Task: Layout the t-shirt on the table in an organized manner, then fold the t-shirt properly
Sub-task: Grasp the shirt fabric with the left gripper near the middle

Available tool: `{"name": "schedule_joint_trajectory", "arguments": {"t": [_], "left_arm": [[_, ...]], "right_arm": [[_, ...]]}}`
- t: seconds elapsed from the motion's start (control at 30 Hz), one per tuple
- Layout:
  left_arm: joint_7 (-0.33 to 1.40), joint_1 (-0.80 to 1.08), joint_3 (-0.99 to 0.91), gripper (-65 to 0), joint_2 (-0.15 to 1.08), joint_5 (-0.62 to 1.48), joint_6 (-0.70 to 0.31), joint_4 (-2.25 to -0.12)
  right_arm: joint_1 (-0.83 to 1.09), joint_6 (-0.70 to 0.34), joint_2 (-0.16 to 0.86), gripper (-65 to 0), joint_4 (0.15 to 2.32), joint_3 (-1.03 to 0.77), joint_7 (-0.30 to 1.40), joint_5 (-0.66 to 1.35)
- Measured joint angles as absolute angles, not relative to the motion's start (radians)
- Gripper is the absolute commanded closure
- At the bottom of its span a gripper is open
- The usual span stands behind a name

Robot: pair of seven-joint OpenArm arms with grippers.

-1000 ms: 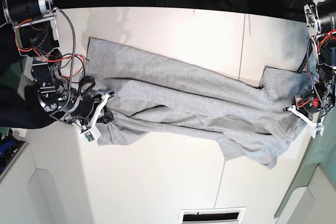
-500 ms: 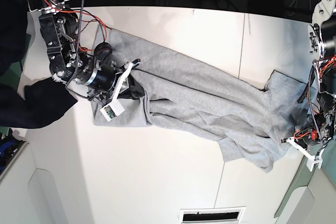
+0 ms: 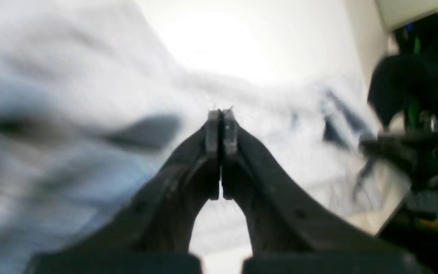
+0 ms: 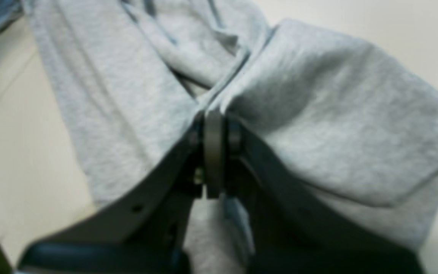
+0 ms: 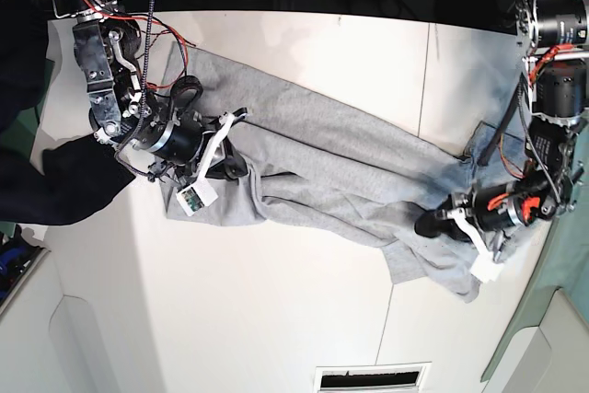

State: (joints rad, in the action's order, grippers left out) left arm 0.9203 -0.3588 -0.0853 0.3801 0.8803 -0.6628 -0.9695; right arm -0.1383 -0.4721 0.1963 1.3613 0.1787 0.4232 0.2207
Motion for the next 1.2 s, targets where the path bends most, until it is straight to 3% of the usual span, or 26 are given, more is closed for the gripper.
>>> {"name": "schedule_joint_trajectory", "arguments": {"t": [0.2, 0.3, 0.37, 0.53, 0.73, 1.03, 1.1, 1.2], "left_arm": [[0.883, -0.240, -0.084, 0.0, 0.285, 0.791, -0.663, -0.968], [0.836, -0.184, -0.086, 0.0, 0.286, 0.787, -0.670, -0.969], [0.831, -0.164, -0.087, 0.0, 0.290, 0.801, -0.672, -0.971], [0.828, -0.137, -0.087, 0.0, 0.291, 0.841, -0.674, -0.973], [0.842, -0.136, -0.087, 0.0, 0.291, 0.847, -0.674, -0.974], [0.849, -0.125, -0.089, 0.0, 0.291, 0.855, -0.675, -0.976], [0.849, -0.125, -0.089, 0.0, 0.291, 0.855, -0.675, -0.976], [0.849, -0.125, -0.089, 0.0, 0.291, 0.854, -0.679, -0.976]], "right_arm": [[-0.237, -0.326, 0.194, 0.0, 1.313, 0.166, 0.415, 0.099], [-0.295, -0.314, 0.197, -21.5, 1.243, 0.164, 0.412, 0.088], [-0.322, -0.314, 0.196, -27.1, 1.209, 0.164, 0.407, 0.089], [-0.345, -0.351, 0.163, -26.9, 1.225, 0.164, 0.395, 0.152], [-0.348, -0.368, 0.042, -26.9, 1.209, 0.171, 0.381, 0.137], [-0.436, -0.318, -0.017, -26.8, 0.773, 0.245, 0.133, 0.008], [-0.462, -0.316, -0.017, -20.3, 0.726, 0.256, 0.131, 0.014], [-0.476, -0.317, -0.019, -1.9, 0.714, 0.256, 0.138, -0.046]]}}
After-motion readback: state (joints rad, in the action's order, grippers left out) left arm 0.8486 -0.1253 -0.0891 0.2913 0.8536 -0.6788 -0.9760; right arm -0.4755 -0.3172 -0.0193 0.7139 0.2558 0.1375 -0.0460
